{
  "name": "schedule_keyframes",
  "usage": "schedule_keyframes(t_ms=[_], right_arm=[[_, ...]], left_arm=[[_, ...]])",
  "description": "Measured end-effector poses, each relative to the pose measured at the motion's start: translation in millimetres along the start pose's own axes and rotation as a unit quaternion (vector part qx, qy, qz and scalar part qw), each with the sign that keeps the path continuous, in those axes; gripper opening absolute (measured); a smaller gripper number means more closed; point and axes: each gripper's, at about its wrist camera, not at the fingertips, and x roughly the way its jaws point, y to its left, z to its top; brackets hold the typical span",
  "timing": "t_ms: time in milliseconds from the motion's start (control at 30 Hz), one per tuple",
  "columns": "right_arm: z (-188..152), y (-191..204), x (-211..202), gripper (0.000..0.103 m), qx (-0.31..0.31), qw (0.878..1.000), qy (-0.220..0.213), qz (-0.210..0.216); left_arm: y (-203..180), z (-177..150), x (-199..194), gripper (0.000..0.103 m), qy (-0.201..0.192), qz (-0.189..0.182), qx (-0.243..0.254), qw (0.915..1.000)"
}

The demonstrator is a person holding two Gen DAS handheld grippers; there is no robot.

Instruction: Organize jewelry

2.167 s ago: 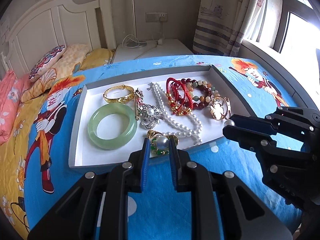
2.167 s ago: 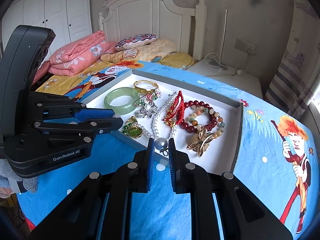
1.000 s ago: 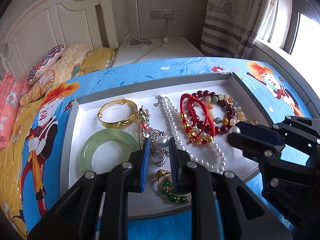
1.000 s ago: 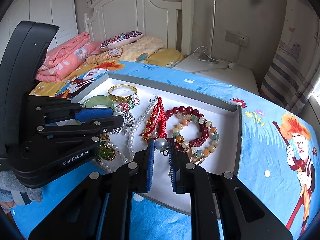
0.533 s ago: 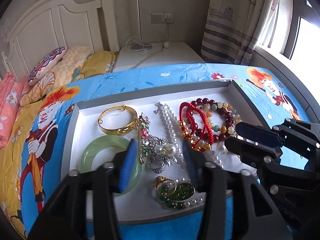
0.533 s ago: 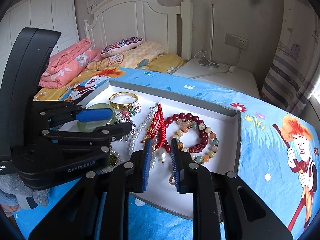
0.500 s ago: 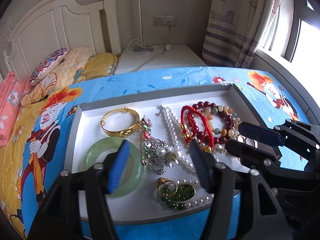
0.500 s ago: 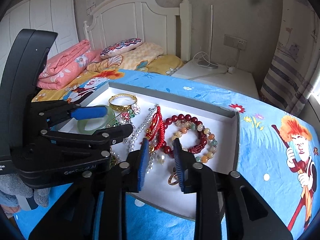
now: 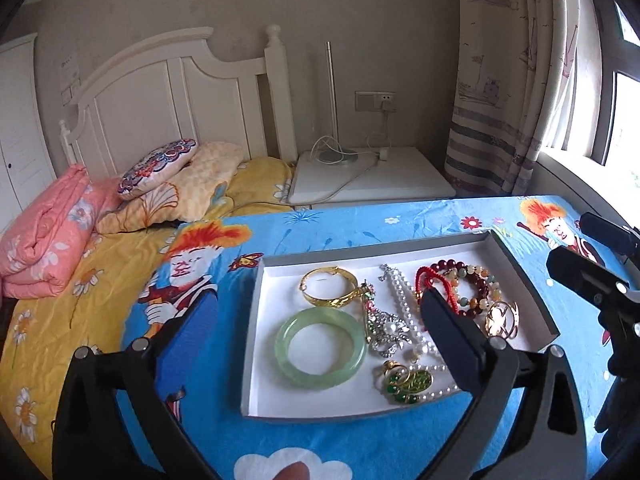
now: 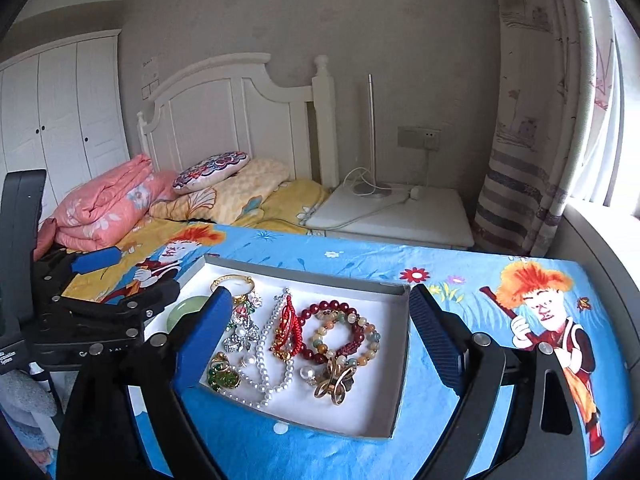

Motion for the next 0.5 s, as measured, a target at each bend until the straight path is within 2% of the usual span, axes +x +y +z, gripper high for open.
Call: schedule_keyframes(t_ms=[100,200,367,500], right_arm=[[-7.2,7.8,-3.1,0.086,0.002,0.999,0.014,-0.031],[-19.1,14.1,-10.3,0.086,0.009,0.999,0.014,-0.041],[-39.2,21.1,-17.4,0.086,0.017,0.999,0.016,-0.048],[-48.5,24.8,-18.7,0.086,0.017,0.998,0.01,-0.061]], left_arm=[[2.1,-11.7,-12.0,0.1,0.001,0.027,0.006,0.9996],[3.5,-26.7,-19.2,0.1,0.005,0.043,0.009,0.999],[9.3,-51.3,-20.6,0.1,0.013,0.009,-0.003,0.9999],[8.5,-63.2,-23.1,0.1,0.01,-0.004,-0.015,0.9998]])
